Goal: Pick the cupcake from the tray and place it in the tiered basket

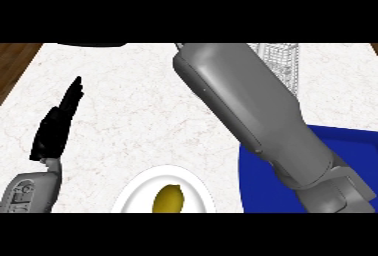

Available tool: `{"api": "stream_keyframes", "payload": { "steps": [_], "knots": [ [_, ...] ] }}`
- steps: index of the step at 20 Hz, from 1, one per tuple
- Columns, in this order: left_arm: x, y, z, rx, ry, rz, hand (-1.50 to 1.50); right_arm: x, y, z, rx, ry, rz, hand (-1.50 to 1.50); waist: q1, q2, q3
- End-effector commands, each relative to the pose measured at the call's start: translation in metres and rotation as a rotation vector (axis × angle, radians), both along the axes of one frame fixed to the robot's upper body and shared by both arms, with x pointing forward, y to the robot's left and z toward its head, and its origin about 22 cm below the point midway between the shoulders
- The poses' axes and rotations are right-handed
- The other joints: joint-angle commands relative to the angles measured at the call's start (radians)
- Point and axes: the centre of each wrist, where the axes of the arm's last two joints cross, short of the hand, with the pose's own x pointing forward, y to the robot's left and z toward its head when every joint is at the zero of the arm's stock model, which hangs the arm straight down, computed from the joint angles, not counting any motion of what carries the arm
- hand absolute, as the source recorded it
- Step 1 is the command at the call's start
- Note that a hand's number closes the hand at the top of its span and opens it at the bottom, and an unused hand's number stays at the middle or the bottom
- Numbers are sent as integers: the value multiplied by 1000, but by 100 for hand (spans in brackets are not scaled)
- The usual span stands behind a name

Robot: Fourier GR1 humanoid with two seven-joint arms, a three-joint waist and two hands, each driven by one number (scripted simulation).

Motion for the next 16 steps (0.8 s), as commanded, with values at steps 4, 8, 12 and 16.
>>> {"api": "stream_keyframes", "payload": {
  "steps": [4,8,12,16],
  "knots": [
    [-16,4,-13,-10,12,35,0,29,-15,-8,-156,59,-235,150,-32,-8,2],
    [-5,8,4,-4,14,36,0,45,-36,-8,-150,76,-221,150,-41,-7,3],
    [-21,33,-24,-4,26,44,0,51,-54,-13,-138,132,-142,150,-50,-7,2],
    [-11,11,-4,3,5,60,0,55,-77,-35,-61,180,-96,150,-56,-10,3]
  ]
}}
